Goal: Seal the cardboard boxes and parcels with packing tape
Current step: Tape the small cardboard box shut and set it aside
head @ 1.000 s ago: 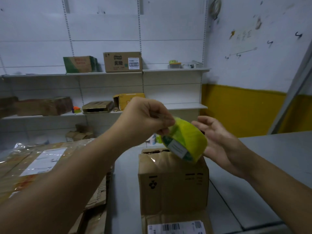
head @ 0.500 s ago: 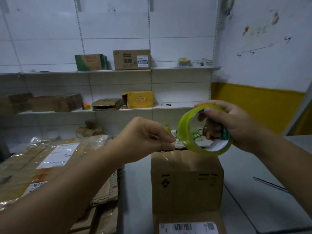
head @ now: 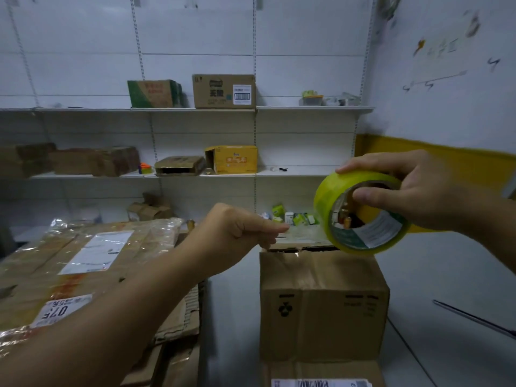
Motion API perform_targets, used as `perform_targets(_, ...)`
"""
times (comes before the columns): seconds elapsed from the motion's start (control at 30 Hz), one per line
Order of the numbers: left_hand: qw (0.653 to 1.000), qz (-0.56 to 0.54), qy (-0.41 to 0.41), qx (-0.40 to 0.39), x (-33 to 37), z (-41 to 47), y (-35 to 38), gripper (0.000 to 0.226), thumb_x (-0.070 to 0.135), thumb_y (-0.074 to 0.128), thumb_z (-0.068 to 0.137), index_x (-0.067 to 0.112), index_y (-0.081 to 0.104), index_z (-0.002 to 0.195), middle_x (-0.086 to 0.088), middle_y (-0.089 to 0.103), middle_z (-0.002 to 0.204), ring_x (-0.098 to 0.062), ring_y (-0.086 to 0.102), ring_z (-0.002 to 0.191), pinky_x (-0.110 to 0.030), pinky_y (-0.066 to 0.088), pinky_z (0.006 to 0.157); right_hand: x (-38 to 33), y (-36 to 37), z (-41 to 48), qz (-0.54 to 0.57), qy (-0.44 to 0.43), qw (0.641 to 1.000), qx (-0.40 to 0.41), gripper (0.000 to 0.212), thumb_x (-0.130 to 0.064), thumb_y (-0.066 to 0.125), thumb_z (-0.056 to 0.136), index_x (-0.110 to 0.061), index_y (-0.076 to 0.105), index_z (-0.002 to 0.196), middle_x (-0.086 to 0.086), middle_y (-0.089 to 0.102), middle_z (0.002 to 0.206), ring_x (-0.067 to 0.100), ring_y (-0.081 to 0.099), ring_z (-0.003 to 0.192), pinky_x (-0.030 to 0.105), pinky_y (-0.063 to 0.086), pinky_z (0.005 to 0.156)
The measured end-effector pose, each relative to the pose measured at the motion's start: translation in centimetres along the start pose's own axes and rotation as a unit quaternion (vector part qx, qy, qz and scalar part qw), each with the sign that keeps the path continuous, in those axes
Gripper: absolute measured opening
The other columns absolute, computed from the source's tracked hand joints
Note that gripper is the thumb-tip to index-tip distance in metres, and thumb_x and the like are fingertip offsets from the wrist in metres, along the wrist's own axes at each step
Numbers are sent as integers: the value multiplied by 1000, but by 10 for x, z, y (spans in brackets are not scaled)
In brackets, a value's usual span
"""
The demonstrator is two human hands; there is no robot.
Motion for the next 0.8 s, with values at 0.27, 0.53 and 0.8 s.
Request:
perform_targets(0.27,995,26,86,42,2,-3,-19,35,29,47,87,31,47,122,11,65,88,-1,66,84,-10,53,73,13,-20,-13,-170,-4,975,-144,44,-73,61,64,-58,63,105,-20,67,105,8,65,94,36,54,79)
perform_targets(0.53,990,64,116,53,-5,-10,-13,35,46,38,96,28,56,120,14,63,86,2,62,85,-4,49,75,34,-18,-29,-322,31,920,-222,67,-96,39,51,-67,25,109,-47,41,105,-16,52,84,22,50,59)
perform_targets(0.8,987,68,134,53,-10,-7,-18,32,45,34,98,29,50,122,15,62,88,13,58,87,-1,46,75,48,-39,-41,-275,57,943,-180,61,-28,64,70,-64,37,111,-29,59,97,4,62,71,33,54,60)
Point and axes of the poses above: each hand's wrist, its own z-axis towards the middle knuckle, its own y-axis out of the palm, x = y × z, the point moved 8 cm from there along z, towards the middle knuckle
